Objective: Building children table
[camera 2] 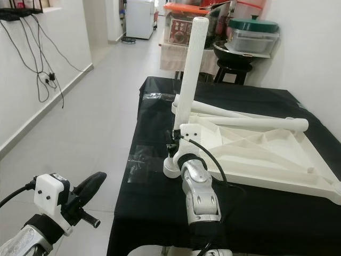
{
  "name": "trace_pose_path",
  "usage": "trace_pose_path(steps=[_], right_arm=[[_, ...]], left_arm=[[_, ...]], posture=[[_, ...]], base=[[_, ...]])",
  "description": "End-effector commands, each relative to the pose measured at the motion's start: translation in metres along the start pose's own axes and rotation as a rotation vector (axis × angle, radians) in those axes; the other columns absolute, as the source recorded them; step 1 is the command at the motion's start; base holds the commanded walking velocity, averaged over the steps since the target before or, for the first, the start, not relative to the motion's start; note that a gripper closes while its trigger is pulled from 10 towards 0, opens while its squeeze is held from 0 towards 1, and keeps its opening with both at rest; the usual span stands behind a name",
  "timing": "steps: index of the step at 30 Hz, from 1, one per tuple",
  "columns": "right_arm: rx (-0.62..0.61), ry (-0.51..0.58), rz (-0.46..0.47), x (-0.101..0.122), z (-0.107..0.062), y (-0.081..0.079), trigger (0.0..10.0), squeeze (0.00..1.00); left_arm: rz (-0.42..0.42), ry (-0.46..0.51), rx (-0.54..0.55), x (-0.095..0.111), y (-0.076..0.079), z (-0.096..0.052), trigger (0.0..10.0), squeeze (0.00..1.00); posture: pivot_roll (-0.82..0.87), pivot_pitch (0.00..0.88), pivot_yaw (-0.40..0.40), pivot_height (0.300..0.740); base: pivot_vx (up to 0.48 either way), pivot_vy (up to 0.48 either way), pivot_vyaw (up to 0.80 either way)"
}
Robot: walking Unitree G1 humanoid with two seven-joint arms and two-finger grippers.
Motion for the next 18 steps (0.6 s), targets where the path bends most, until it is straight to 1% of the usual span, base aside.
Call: trace_pose_path(steps=[1,2,3,4,5,6,7,8,9,10,11,12,14,15,16,17,18], right_arm=[[0.046,-0.062,0.002,-0.012,-0.004,-0.001,10.0,1.00],[0.175,-0.071,0.031,-0.011,-0.002,-0.007,10.0,1.00],[0.278,-0.062,0.054,-0.008,0.000,-0.009,10.0,1.00],[0.278,-0.062,0.054,-0.008,0.000,-0.009,10.0,1.00],[0.404,-0.043,0.047,-0.004,0.003,-0.008,10.0,1.00],[0.404,-0.043,0.047,-0.004,0.003,-0.008,10.0,1.00],[0.519,-0.026,0.012,-0.001,0.007,-0.001,10.0,0.35],[0.583,-0.017,-0.017,0.000,0.009,0.005,10.0,0.35],[0.645,-0.032,-0.001,0.000,0.012,0.012,10.0,0.00],[0.645,-0.032,-0.001,0.000,0.012,0.012,10.0,0.00],[0.681,-0.054,0.029,0.001,0.018,0.020,10.0,0.00],[0.681,-0.054,0.029,0.001,0.018,0.020,10.0,0.00],[0.741,-0.089,0.103,0.004,0.024,0.028,10.0,0.00],[0.741,-0.089,0.103,0.004,0.024,0.028,10.0,0.00],[0.771,-0.097,0.068,0.006,0.026,0.030,10.0,0.00],[0.771,-0.097,0.068,0.006,0.026,0.030,10.0,0.00],[0.778,-0.107,0.049,0.008,0.029,0.033,10.0,0.00]], left_arm=[[-0.012,-0.021,0.002,-0.004,-0.001,0.000,10.0,0.00],[-0.012,-0.022,0.002,-0.005,-0.001,0.000,10.0,0.00],[-0.011,-0.022,0.002,-0.005,-0.001,0.001,10.0,0.00],[-0.011,-0.022,0.002,-0.005,-0.001,0.001,10.0,0.00],[-0.011,-0.022,0.002,-0.005,0.000,0.001,10.0,0.00],[-0.011,-0.022,0.002,-0.005,0.000,0.001,10.0,0.00],[-0.011,-0.022,0.002,-0.005,0.001,0.001,10.0,0.00],[-0.012,-0.022,0.001,-0.006,0.001,0.001,10.0,0.00],[-0.012,-0.022,0.001,-0.006,0.001,0.001,10.0,0.00],[-0.012,-0.022,0.001,-0.006,0.001,0.001,10.0,0.00],[-0.013,-0.021,0.001,-0.006,0.001,0.001,10.0,0.00],[-0.013,-0.021,0.001,-0.006,0.001,0.001,10.0,0.00],[-0.014,-0.022,0.002,-0.007,0.002,0.001,10.0,0.00],[-0.014,-0.022,0.002,-0.007,0.002,0.001,10.0,0.00],[-0.014,-0.022,0.002,-0.007,0.002,0.001,10.0,0.00],[-0.014,-0.022,0.002,-0.007,0.002,0.001,10.0,0.00],[-0.015,-0.023,0.002,-0.007,0.003,0.000,10.0,0.00]], posture=[[0.02,0.000,-0.093,0.740],[0.03,0.000,-0.098,0.740],[0.03,0.000,-0.098,0.740],[0.03,0.000,-0.098,0.740],[0.03,0.000,-0.100,0.740],[0.03,0.000,-0.100,0.740],[0.03,0.000,-0.102,0.740],[0.03,0.000,-0.102,0.740],[0.03,0.000,-0.105,0.740],[0.03,0.000,-0.105,0.740],[0.04,0.000,-0.107,0.740],[0.04,0.000,-0.107,0.740],[0.05,0.000,-0.113,0.740],[0.05,0.000,-0.113,0.740],[0.05,0.000,-0.113,0.740],[0.05,0.000,-0.113,0.740],[0.05,0.000,-0.111,0.740]], base=[[0.000,0.000,0.00],[0.000,0.000,0.00],[0.000,0.000,0.00],[0.000,0.000,0.00],[0.000,0.000,0.00],[0.000,0.000,0.00],[0.000,0.000,0.00],[0.000,0.000,0.00],[0.000,0.000,0.00],[0.000,0.000,0.00],[0.000,0.000,0.00],[0.000,0.000,0.00],[0.000,0.000,0.00],[0.000,0.000,0.00],[0.000,0.000,0.00],[0.000,0.000,0.00],[0.000,0.000,0.00]])
Point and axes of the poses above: a point about 5 cm out from each wrist's last joint towards the gripper, its own z axis pointing out of the wrist towards the gripper, its own x axis along the axis of the wrist's last joint, y = z × x, the point moved 1 cm from there along z, pointing out of the wrist towards the gripper, and after that the axes turned 5 degrees about -z, right-handed, at the moved point
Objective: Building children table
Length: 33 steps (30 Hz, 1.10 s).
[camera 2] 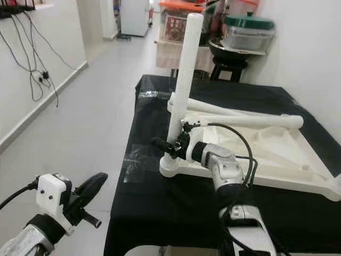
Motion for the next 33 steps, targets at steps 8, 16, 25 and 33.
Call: trace_pose_path(steps=[8,16,25,33], right_arm=[[0.059,-0.013,0.058,0.003,-0.003,0.010,0.0,0.00],[-0.020,0.041,-0.042,0.001,-0.014,0.015,0.0,0.00],[-0.651,0.081,0.029,-0.027,-0.026,-0.015,0.0,0.00],[-0.751,0.022,-0.019,-0.046,-0.014,-0.060,0.0,0.00]], left_arm=[[-0.012,-0.012,0.002,-0.005,0.004,-0.002,10.0,0.00],[-0.013,-0.011,0.001,-0.005,0.004,-0.002,10.0,0.00],[-0.010,-0.009,0.004,-0.002,0.001,-0.005,10.0,0.00],[-0.006,-0.004,0.002,-0.001,0.000,-0.002,10.0,0.00]], posture=[[0.05,0.000,-0.113,0.740],[0.04,0.000,-0.112,0.740],[0.01,0.000,-0.120,0.740],[0.03,0.000,-0.135,0.740]], base=[[0.000,0.000,0.00],[0.000,0.000,0.00],[0.000,0.000,0.00],[0.000,0.000,0.00]])
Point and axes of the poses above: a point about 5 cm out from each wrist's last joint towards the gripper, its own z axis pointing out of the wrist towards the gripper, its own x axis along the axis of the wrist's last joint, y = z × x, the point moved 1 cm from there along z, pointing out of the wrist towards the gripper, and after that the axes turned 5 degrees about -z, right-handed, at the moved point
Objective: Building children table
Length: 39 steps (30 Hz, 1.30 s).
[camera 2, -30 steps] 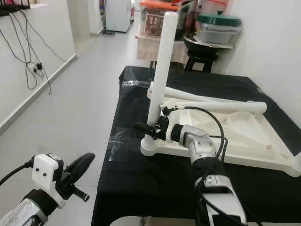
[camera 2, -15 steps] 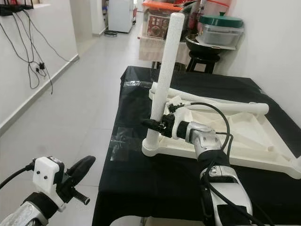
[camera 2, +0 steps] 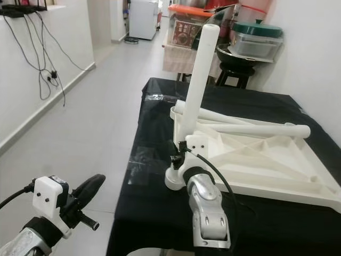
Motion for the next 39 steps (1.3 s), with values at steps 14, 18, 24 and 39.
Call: trace_pose_path(steps=[14,18,24,39], right_arm=[[0.271,-0.064,-0.024,0.000,0.003,-0.018,10.0,0.47],[0.480,-0.050,-0.123,0.007,0.028,0.003,10.0,0.78],[0.513,-0.092,-0.118,0.021,0.061,0.052,10.0,0.69],[0.663,-0.149,0.005,0.026,0.064,0.052,3.2,0.00]], left_arm=[[-0.003,0.002,-0.003,-0.002,0.001,0.006,10.0,0.00],[-0.003,0.002,-0.004,-0.003,0.002,0.008,10.0,0.00],[-0.004,0.001,-0.004,-0.003,0.003,0.008,10.0,0.00],[-0.007,-0.005,-0.003,-0.003,0.003,0.007,10.0,0.00]], posture=[[0.02,0.000,-0.121,0.740],[0.02,0.000,-0.122,0.740],[0.04,0.000,-0.126,0.740],[0.04,0.000,-0.120,0.740]], base=[[0.000,0.000,0.00],[0.000,0.000,0.00],[0.000,0.000,0.00],[0.000,0.000,0.00]])
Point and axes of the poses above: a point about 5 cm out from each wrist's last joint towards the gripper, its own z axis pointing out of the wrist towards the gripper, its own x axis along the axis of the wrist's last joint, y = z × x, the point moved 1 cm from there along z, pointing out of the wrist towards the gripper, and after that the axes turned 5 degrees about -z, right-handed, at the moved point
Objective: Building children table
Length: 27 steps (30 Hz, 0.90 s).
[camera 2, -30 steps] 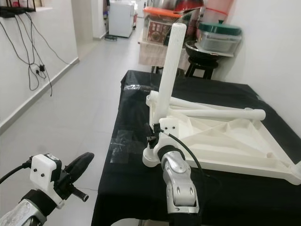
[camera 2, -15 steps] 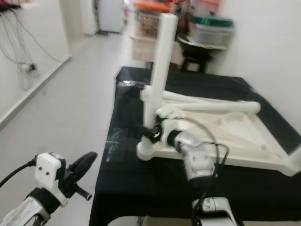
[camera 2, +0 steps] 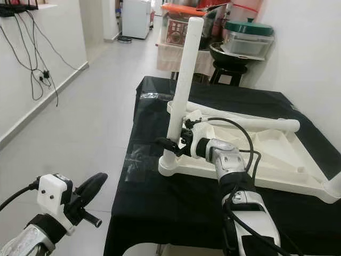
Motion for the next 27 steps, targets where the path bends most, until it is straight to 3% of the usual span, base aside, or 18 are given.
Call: trace_pose_path(steps=[1,2,6,13,14,15,16,17,18,19,20,23,27], right_arm=[[-0.004,0.014,0.017,0.003,-0.004,0.004,3.2,0.00],[-0.005,0.032,0.019,0.004,-0.006,0.005,0.0,0.00],[-0.049,0.122,-0.035,0.008,-0.011,0.011,0.0,0.00],[-0.064,0.153,-0.061,0.002,-0.013,0.007,0.0,0.00],[-0.128,0.140,-0.067,-0.007,-0.013,-0.004,0.0,0.00],[-0.458,0.123,-0.045,-0.019,-0.014,-0.019,0.0,0.00],[-0.458,0.123,-0.045,-0.019,-0.014,-0.019,0.0,0.00],[-0.748,0.108,-0.012,-0.026,-0.030,-0.027,0.0,0.00],[-0.748,0.108,-0.012,-0.026,-0.030,-0.027,0.0,0.00],[-0.799,0.100,-0.061,-0.031,-0.031,-0.054,0.0,0.00],[-0.778,0.103,-0.072,-0.031,-0.027,-0.064,0.0,0.00],[-0.681,0.085,-0.021,-0.037,-0.016,-0.066,0.0,0.00],[-0.665,0.082,-0.071,-0.035,-0.013,-0.067,0.0,0.00]], left_arm=[[-0.004,-0.004,-0.005,0.000,0.002,0.001,10.0,0.00],[-0.004,-0.004,-0.006,0.000,0.002,0.001,10.0,0.00],[-0.003,-0.001,-0.006,0.000,0.003,0.002,10.0,0.00],[-0.003,0.000,-0.005,0.000,0.003,0.001,10.0,0.00],[-0.003,0.000,-0.005,0.001,0.003,-0.001,10.0,0.00],[-0.003,-0.001,-0.005,0.002,0.002,-0.002,10.0,0.00],[-0.003,-0.001,-0.005,0.002,0.002,-0.002,10.0,0.00],[-0.003,-0.002,-0.005,0.003,0.001,-0.003,10.0,0.00],[-0.003,-0.002,-0.005,0.003,0.001,-0.003,10.0,0.00],[-0.003,-0.003,-0.006,0.004,0.001,-0.003,10.0,0.00],[-0.003,-0.004,-0.005,0.003,0.001,-0.003,10.0,0.00],[-0.004,-0.007,-0.009,0.002,0.001,-0.003,10.0,0.00],[-0.002,-0.006,-0.006,0.002,0.001,-0.003,10.0,0.00]], posture=[[0.04,0.000,-0.120,0.740],[0.04,0.000,-0.119,0.740],[0.04,0.000,-0.122,0.740],[0.03,0.000,-0.123,0.740],[0.02,0.000,-0.123,0.740],[0.01,0.000,-0.126,0.740],[0.01,0.000,-0.126,0.740],[0.01,0.000,-0.126,0.740],[0.01,0.000,-0.126,0.740],[0.02,0.000,-0.121,0.740],[0.01,0.000,-0.110,0.740],[0.03,0.000,-0.131,0.740],[0.02,0.000,-0.121,0.740]], base=[[0.000,0.000,0.00],[0.000,0.000,0.00],[0.000,0.000,0.00],[0.000,0.000,0.00],[0.000,0.000,0.00],[0.000,0.000,0.00],[0.000,0.000,0.00],[0.000,0.000,0.00],[0.000,0.000,0.00],[0.000,0.000,0.00],[0.000,0.000,0.00],[0.000,0.000,0.00],[0.000,0.000,0.00]])
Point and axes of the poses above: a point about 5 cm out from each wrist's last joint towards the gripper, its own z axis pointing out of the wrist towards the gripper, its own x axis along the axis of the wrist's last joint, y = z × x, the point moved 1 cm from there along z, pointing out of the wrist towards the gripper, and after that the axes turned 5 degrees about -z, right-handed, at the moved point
